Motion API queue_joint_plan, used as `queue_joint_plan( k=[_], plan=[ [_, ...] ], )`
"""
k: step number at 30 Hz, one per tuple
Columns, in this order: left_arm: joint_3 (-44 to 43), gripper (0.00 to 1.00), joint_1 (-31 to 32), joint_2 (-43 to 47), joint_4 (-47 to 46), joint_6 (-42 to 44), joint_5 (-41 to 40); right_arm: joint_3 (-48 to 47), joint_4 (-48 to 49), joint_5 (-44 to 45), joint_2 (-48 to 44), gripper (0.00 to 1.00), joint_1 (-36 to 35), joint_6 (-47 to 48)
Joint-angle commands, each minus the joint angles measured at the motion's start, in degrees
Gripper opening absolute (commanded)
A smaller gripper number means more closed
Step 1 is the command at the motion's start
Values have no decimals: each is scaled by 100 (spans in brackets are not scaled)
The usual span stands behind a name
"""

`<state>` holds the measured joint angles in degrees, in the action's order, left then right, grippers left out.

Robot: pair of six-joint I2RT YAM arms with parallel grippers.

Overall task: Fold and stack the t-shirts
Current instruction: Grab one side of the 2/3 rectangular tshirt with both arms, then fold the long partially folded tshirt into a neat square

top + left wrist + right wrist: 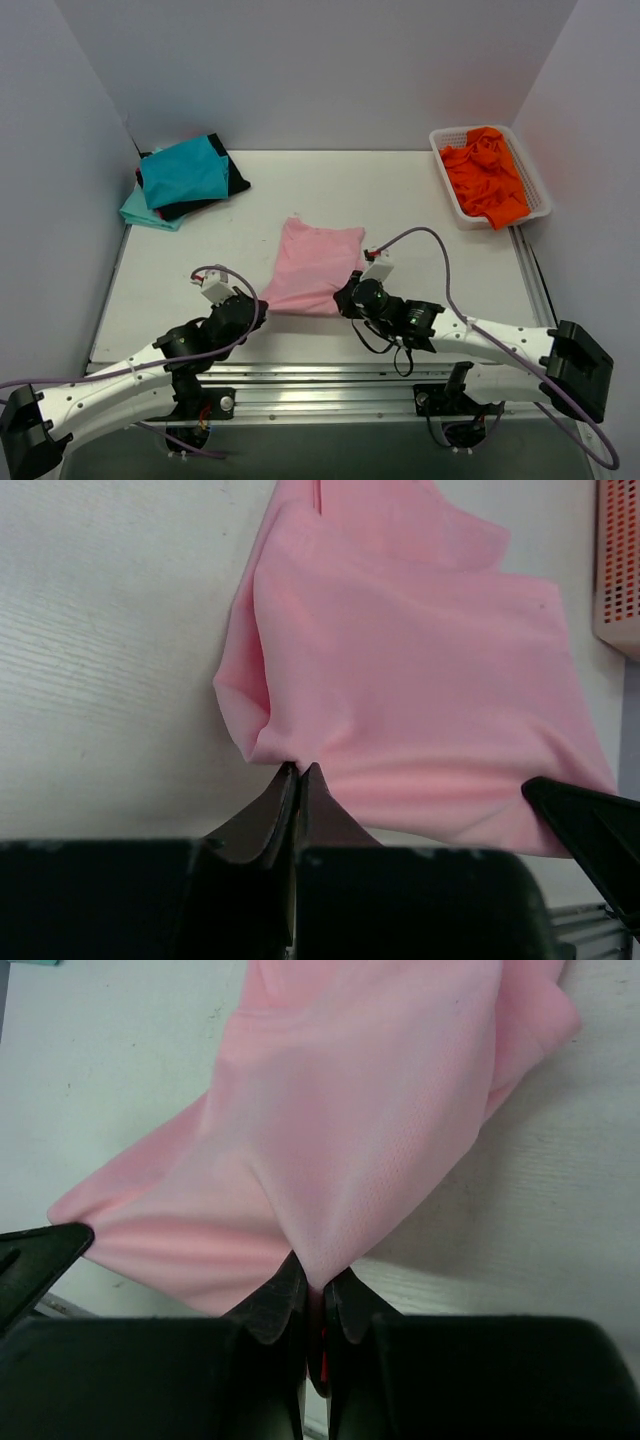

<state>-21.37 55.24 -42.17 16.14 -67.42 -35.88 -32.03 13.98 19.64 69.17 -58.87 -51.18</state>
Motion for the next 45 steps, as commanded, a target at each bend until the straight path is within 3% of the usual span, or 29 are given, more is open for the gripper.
queue_joint_plan(
  k=[1,11,18,23,29,32,35,36,37,38,39,40,41,42,43,44,45],
  plan=[
    [-542,2,223,262,996,-140,-350,-128,-1317,488,-692,0,-37,-33],
    [-1791,2,285,-483,829,791,-297,-716,-2627,585,-1160,0,-45,134],
    [-3064,2,268,-1310,548,1643,-104,-646,-2733,425,-1563,0,-37,3],
    [-3470,2,206,-1829,294,1934,-16,-883,-2997,761,-1573,0,86,73],
    [-3673,2,-154,-2128,22,2144,457,-910,-2761,489,-1231,0,350,275],
    [-3804,2,-583,-2400,-154,2197,957,-893,-2454,52,-976,0,902,573],
    [-4093,3,-1258,-3023,-453,2242,1731,-1006,-1996,-817,-467,0,1973,1029],
    [-4225,3,-1453,-3277,-541,2242,1925,-1094,-1900,-1004,-22,3,2272,1118],
    [-4401,3,-1664,-3898,-594,2233,2144,-1364,-1664,-1215,279,15,2919,1180],
    [-4629,5,-1883,-4243,-629,2242,2668,-1559,-1548,-1495,586,36,3238,1337],
    [-5171,10,-2234,-4647,-691,2294,2856,-1822,-1469,-1750,1346,87,3485,1373],
    [-5576,40,-2385,-5564,-700,2382,3137,-2607,-1477,-1831,1824,100,3958,1426],
    [-6059,57,-2543,-6078,-674,2617,3322,-3163,-1616,-1762,2281,100,4093,1479],
    [-7325,74,-2867,-6666,-561,2698,3533,-3795,-1861,-1448,3251,100,4199,1662],
    [-8069,82,-3018,-7777,-194,2751,3822,-4454,-2551,-1306,3722,100,4295,1759],
    [-8772,86,-3124,-8232,-16,2882,4330,-5662,-2897,-1157,4075,100,4401,1813],
    [-9406,89,-3282,-8654,203,2901,4474,-6004,-3136,-1068,4400,100,4419,1865]
  ],
)
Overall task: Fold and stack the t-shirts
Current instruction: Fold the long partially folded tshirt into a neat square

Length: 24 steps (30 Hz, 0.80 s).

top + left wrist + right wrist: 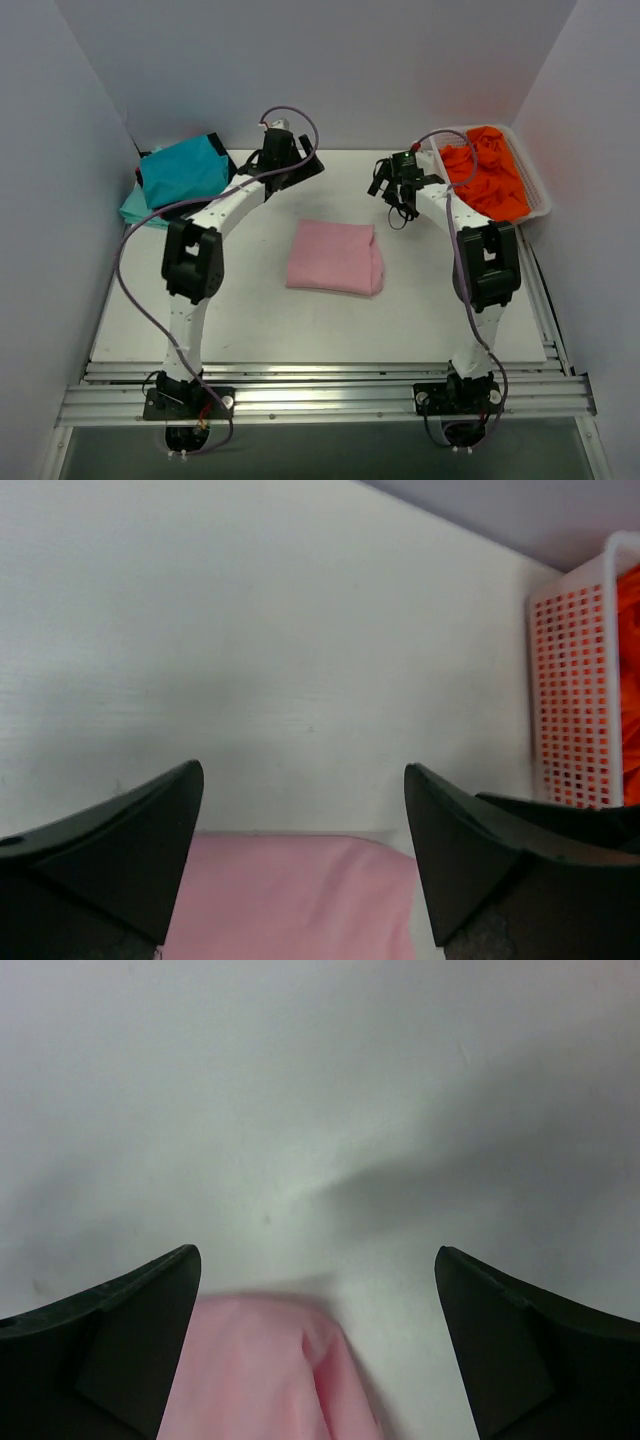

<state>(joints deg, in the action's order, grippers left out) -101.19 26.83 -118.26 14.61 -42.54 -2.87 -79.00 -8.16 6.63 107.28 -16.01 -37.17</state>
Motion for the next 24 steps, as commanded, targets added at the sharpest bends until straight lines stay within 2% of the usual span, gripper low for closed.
queue_joint_plan(
  k=[1,3,6,7,9,10,11,13,14,16,21,24],
  plan=[
    [-2492,92,-485,-1546,1002,448,1227,-1467,-924,277,574,100,125,491],
    [-2853,93,-503,-1543,1158,720,1210,-1189,-714,295,121,100,107,482],
    [-1776,94,-547,-605,632,853,965,-374,-274,286,-557,100,116,447],
    [-1016,94,-660,-36,413,818,982,-188,-178,260,-707,100,116,439],
    [-213,94,-784,807,297,713,999,408,6,155,-1112,100,107,447],
    [192,94,-819,1100,288,695,912,621,86,119,-1270,100,107,447],
    [1031,94,-854,1364,279,660,859,858,191,75,-1437,100,98,465],
    [1923,95,-837,2118,-26,634,762,1447,455,40,-1955,100,107,447],
    [2763,95,-811,2305,-159,590,797,1571,482,31,-2105,100,116,404],
    [3401,97,-785,2709,-501,554,980,1756,448,-22,-2457,100,116,368],
    [4842,97,-513,2966,-1142,370,1236,1818,61,-154,-3221,100,46,412],
    [5309,97,-154,2932,-1486,142,1228,1958,-88,-75,-3723,100,45,482]
  ],
)
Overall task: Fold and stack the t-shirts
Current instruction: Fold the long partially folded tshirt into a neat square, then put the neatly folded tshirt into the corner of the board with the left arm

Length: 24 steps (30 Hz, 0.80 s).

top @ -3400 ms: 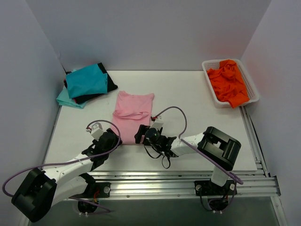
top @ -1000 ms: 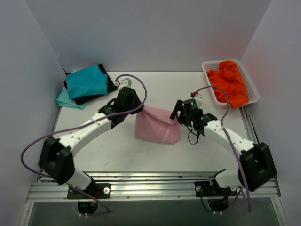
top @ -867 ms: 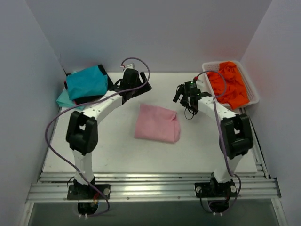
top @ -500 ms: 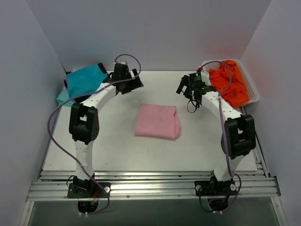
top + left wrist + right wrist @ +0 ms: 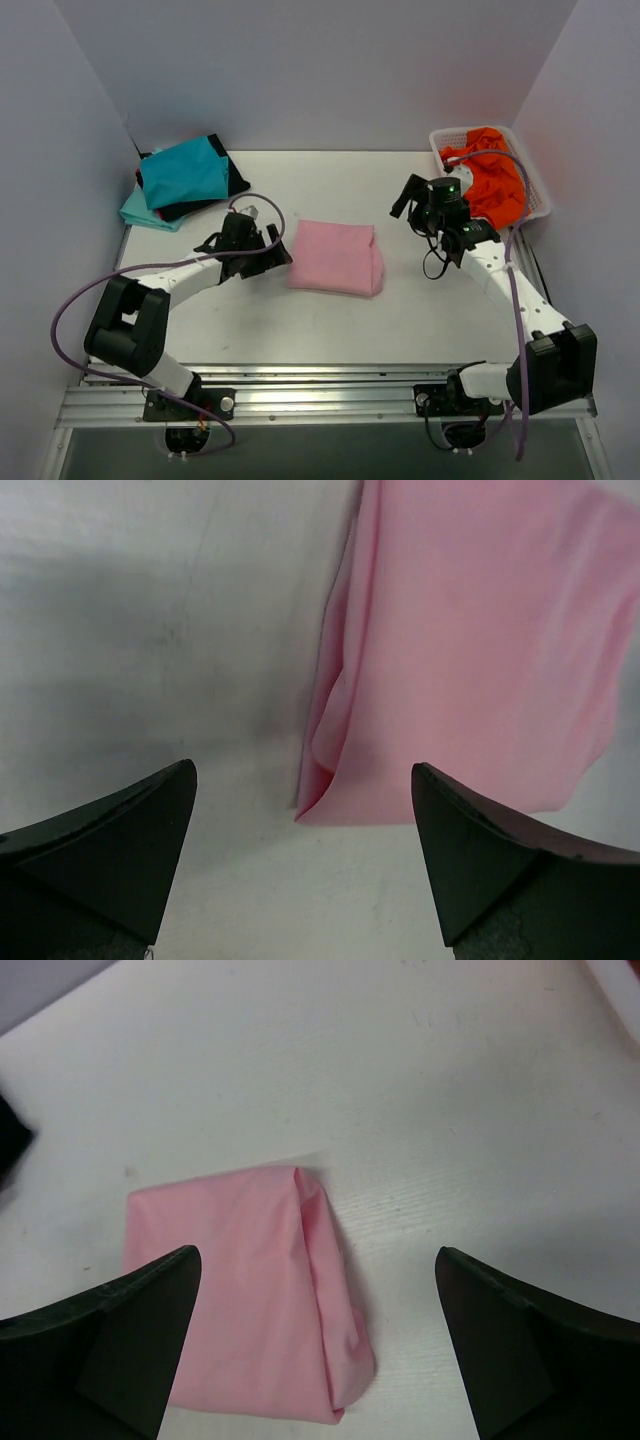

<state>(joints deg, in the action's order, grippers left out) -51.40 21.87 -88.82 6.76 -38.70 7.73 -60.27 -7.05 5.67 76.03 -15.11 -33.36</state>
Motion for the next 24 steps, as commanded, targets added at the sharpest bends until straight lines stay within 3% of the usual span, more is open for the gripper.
queue_joint_plan(
  k=[1,10,24],
  plan=[
    [419,97,440,-39,-929,-278,55,120,-218,30,-694,100,-36,119],
    [1166,97,652,-1024,-2837,-841,449,560,-376,285,-1099,100,-9,243],
    [737,97,652,-1690,-2742,-701,265,727,-368,435,-941,100,0,339]
  ],
)
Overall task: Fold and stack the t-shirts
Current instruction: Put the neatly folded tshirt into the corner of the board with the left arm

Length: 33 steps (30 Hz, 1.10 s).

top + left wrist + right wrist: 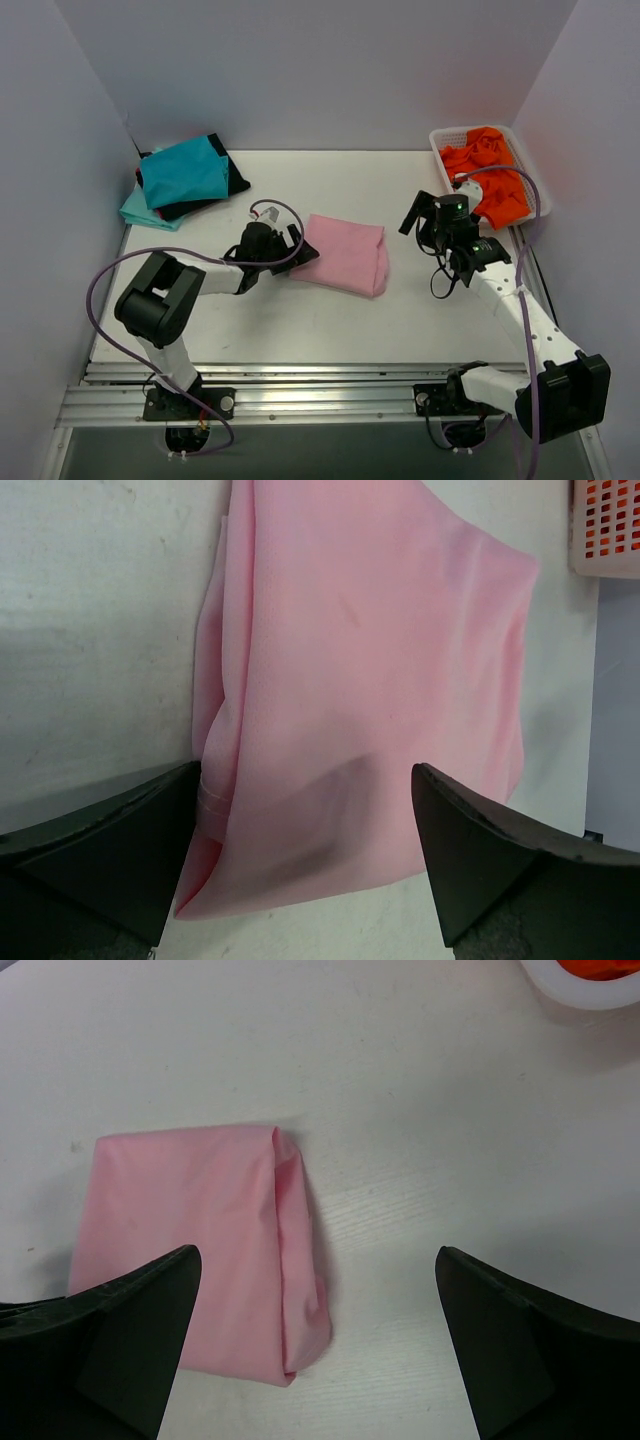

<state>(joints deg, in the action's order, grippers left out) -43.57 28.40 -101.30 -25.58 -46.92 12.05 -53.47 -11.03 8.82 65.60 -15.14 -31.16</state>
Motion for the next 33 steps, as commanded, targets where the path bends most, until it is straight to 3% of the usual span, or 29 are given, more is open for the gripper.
queue_joint_plan(
  k=[1,8,11,12,13,19,23,28,33],
  plan=[
    [-159,97,-1,-531,476,130,-133,65,57,85,119,100,11,127],
    [-608,86,481,-980,396,42,-63,109,171,94,251,100,54,233],
    [-837,43,666,-1172,659,104,-378,144,250,-46,181,100,63,207],
    [-881,6,675,-1217,695,104,-423,162,276,-90,163,100,63,207],
    [-907,3,684,-1261,695,121,-467,179,294,-134,137,100,55,198],
    [-1215,2,631,-1297,914,288,-537,302,408,-354,6,100,72,189],
    [-1671,2,421,-946,1589,525,-625,390,487,-495,-83,100,72,171],
    [-3006,2,-18,-909,2548,1043,-652,434,584,-741,-179,100,72,180],
    [-4569,2,-510,-1444,3708,1702,-406,469,628,-864,-241,100,72,198]
  ],
)
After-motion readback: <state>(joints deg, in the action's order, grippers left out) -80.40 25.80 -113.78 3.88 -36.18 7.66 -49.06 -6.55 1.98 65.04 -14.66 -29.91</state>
